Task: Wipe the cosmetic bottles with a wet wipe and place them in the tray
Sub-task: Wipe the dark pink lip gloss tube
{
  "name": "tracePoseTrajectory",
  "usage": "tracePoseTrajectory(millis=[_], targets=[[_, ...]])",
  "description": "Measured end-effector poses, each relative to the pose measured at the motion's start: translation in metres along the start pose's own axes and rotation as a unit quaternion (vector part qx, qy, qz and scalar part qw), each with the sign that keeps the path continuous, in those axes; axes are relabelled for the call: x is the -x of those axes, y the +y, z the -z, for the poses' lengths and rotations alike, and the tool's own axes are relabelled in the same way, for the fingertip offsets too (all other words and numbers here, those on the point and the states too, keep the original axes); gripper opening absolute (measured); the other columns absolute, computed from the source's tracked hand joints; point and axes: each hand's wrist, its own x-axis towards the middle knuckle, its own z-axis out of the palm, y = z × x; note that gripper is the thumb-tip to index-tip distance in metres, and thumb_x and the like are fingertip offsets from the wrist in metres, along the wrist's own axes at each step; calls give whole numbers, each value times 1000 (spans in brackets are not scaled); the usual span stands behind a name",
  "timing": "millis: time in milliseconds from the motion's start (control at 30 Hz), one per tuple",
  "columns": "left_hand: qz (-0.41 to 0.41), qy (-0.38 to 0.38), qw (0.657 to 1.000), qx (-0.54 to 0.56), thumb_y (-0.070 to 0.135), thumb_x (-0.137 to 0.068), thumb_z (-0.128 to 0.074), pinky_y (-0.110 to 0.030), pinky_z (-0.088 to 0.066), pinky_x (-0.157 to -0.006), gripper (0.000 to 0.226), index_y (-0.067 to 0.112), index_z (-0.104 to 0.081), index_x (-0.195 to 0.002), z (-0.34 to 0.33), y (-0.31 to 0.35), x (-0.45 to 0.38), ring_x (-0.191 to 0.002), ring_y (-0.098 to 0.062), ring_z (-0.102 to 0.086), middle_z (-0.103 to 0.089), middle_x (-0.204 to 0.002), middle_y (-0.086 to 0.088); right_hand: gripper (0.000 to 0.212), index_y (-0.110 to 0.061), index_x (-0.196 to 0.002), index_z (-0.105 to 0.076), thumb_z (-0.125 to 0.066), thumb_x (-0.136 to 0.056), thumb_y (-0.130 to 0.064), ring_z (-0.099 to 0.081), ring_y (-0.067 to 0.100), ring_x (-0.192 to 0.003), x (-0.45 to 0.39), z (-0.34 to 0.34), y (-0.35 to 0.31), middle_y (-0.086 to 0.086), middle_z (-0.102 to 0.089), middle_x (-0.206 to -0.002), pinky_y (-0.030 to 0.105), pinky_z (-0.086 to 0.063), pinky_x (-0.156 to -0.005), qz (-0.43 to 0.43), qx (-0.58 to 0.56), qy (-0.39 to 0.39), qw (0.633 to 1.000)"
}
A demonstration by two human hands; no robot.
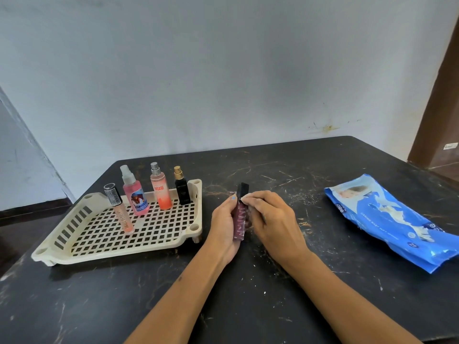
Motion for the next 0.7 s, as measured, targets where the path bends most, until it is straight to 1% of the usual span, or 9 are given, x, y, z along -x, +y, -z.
tracePoseTrajectory(millis=[67, 167, 233, 333, 400, 500, 633, 700], targets=[[10, 2, 1000, 8, 20, -98, -39, -25, -52, -62, 27, 3, -60, -102, 1, 0, 0, -75, -15, -63, -65, -83, -8, 22, -2, -100, -72, -59, -83, -1, -65, 21, -89, 0, 0, -1, 6, -68, -99, 36, -57, -73, 6, -3, -3, 1000], [22, 10, 999, 25, 19, -97, -38, -27, -51, -69, 30, 0, -59, -107, 2, 1, 0, -78, -17, -63, -64, -87, -11, 19, -3, -95, -73, -60, -81, 0, -65, 19, -88, -1, 0, -1, 5, -68, -95, 34, -56, -72, 25, -10, -19, 999], [27, 21, 999, 27, 19, -97, -39, -28, -51, -69, 29, -1, -59, -106, 2, 1, 0, -77, -18, -62, -63, -86, -11, 19, -3, -95, -73, -59, -82, -1, -64, 19, -88, -1, -1, 1, 4, -68, -96, 32, -55, -73, 13, -6, -13, 1000], [26, 23, 999, 19, 16, -96, -41, -27, -50, -66, 24, 1, -59, -100, 1, 1, 1, -73, -16, -61, -62, -81, -9, 25, -2, -101, -72, -52, -88, -8, -64, 20, -90, 0, -1, 0, 5, -67, -100, 30, -53, -77, 6, -3, -12, 1000], [28, 26, 999, 21, 16, -96, -41, -26, -50, -66, 25, 1, -60, -99, 2, 1, 0, -74, -16, -61, -62, -82, -10, 22, -2, -99, -72, -55, -85, -5, -64, 20, -89, 1, 0, -1, 5, -67, -98, 30, -54, -76, 20, -12, -18, 1000], [38, 28, 998, 29, 17, -96, -41, -28, -51, -71, 28, -3, -58, -106, 3, 1, -1, -80, -19, -60, -61, -89, -13, 18, -2, -91, -73, -60, -80, 1, -65, 20, -86, 1, 1, -1, 5, -68, -93, 32, -55, -72, 22, -16, -10, 1000], [19, 14, 1000, 14, 11, -96, -41, -27, -48, -69, 22, 3, -60, -90, 2, 1, 0, -73, -16, -58, -60, -79, -9, 19, -1, -97, -72, -60, -82, 0, -64, 20, -88, 1, 1, 0, 5, -67, -97, 29, -53, -75, 15, -8, -8, 1000], [18, 12, 1000, 20, 10, -96, -41, -27, -49, -70, 21, 3, -59, -90, 3, 1, 0, -75, -17, -58, -61, -80, -10, 20, -1, -96, -73, -61, -81, 1, -64, 20, -88, 1, 2, -2, 6, -68, -96, 29, -53, -75, 27, -13, -17, 999]])
